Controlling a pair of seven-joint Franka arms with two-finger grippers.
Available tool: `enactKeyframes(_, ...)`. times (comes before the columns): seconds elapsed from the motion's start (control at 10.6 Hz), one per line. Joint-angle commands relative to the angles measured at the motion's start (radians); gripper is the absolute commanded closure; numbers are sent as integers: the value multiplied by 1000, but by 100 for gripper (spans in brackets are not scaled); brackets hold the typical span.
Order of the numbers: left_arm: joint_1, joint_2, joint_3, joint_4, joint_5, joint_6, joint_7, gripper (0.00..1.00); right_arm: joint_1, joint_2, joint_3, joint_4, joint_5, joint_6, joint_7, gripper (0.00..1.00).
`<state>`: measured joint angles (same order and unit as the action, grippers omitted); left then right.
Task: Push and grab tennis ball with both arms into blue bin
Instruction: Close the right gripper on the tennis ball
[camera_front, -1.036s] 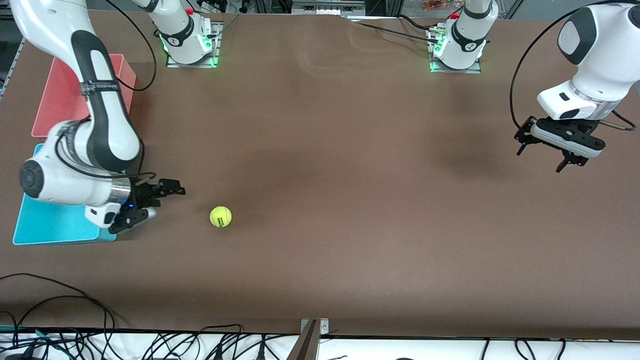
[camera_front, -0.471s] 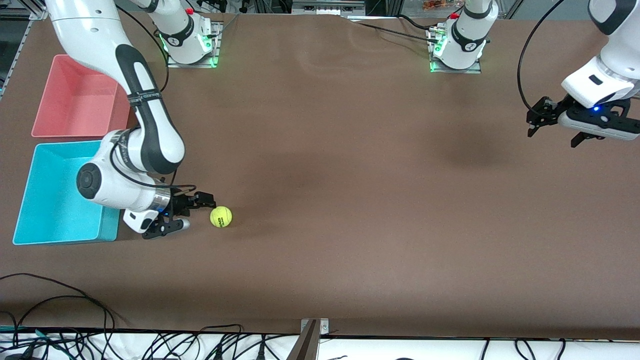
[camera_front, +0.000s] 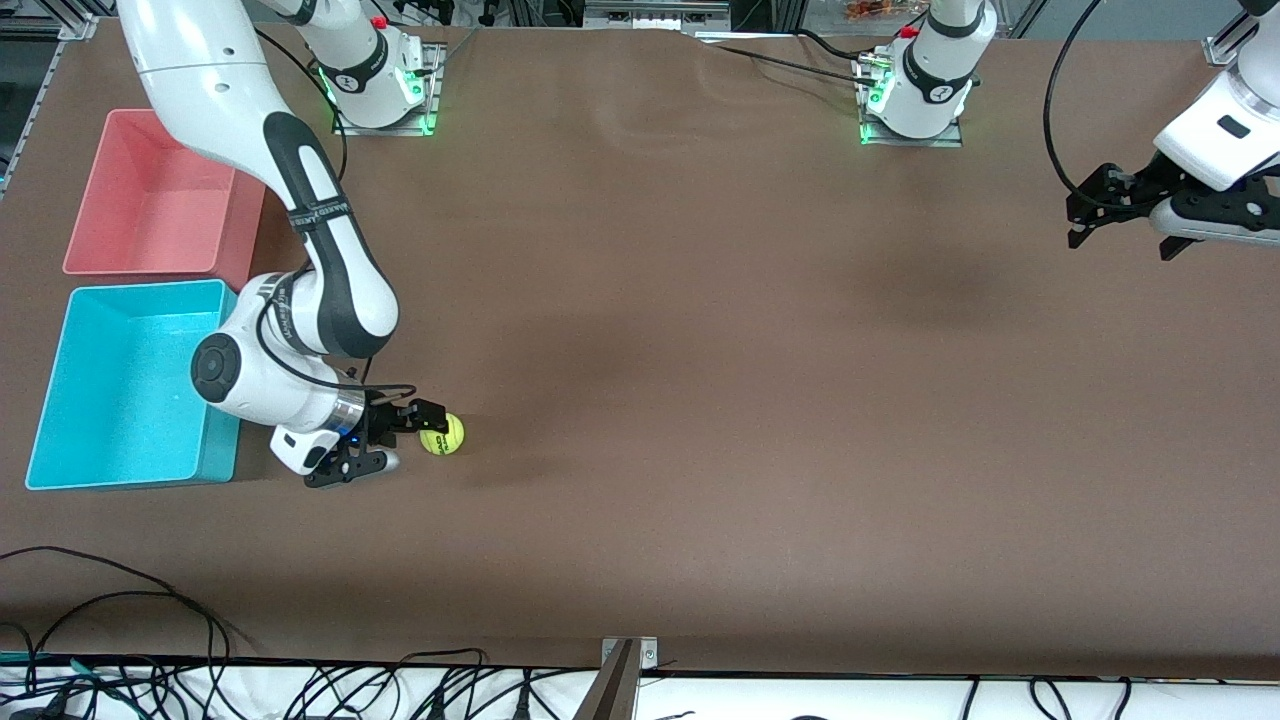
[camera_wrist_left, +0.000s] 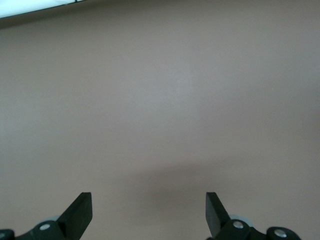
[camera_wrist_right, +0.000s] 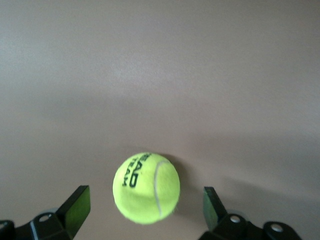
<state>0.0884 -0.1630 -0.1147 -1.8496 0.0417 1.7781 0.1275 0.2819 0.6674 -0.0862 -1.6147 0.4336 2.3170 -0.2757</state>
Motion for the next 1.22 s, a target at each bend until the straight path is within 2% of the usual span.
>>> enactKeyframes(0.0, -9, 100, -31, 174, 52, -126, -109, 0, 16, 47, 19, 36, 24, 48, 41, 0)
enactKeyframes(0.28, -7, 190, -30, 332, 40, -236, -239, 0, 22, 47, 39, 30, 24, 51, 50, 0)
enactKeyframes(0.47, -3, 223, -22, 387, 32, -269, -304, 0, 20, 52, 39, 18, 17, 64, 41, 0)
enactKeyframes(0.85, 14, 256, -14, 460, 8, -348, -307, 0, 22, 107, 37, 10, 17, 162, 7, 0)
enactKeyframes(0.94, 13, 257, 7, 457, -31, -351, -307, 0, 20, 107, 37, 10, 16, 159, 6, 11)
enactKeyframes(1.04, 2, 257, 33, 446, -58, -352, -307, 0, 20, 107, 37, 10, 16, 157, -5, 53)
enactKeyframes(1.13, 1, 253, 36, 428, -65, -352, -305, 0, 17, 104, 37, 15, 10, 151, -10, 82)
